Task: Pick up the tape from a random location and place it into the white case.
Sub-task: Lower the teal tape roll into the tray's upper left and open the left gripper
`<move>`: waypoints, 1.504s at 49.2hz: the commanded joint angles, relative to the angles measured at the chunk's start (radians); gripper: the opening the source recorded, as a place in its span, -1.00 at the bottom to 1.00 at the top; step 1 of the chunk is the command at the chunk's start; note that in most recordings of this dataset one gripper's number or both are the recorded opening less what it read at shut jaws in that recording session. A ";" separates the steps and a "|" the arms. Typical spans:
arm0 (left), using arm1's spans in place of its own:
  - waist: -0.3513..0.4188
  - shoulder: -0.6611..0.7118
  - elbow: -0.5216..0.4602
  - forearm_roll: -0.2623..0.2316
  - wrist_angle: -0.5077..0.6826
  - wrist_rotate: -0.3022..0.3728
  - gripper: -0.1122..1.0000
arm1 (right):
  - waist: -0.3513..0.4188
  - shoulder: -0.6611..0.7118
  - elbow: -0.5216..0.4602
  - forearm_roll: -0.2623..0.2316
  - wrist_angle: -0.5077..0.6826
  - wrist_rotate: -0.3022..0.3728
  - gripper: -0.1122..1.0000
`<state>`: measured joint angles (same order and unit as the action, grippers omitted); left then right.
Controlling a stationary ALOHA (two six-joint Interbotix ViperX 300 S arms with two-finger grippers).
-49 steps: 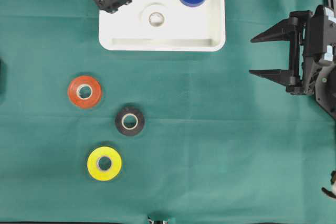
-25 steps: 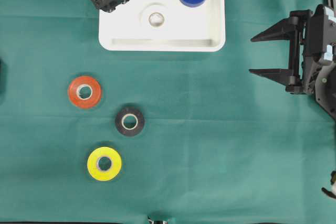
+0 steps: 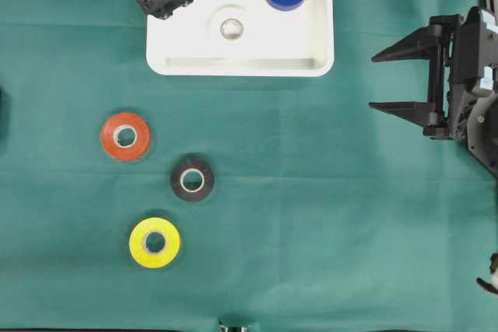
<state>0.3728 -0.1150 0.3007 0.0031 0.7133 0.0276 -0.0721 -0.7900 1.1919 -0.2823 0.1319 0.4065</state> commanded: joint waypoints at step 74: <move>0.020 0.256 0.164 -0.002 -0.314 0.008 0.31 | -0.002 0.003 -0.025 -0.002 -0.003 -0.002 0.69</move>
<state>0.3927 0.1565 0.4832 0.0015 0.4050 0.0368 -0.0721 -0.7900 1.1919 -0.2838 0.1335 0.4050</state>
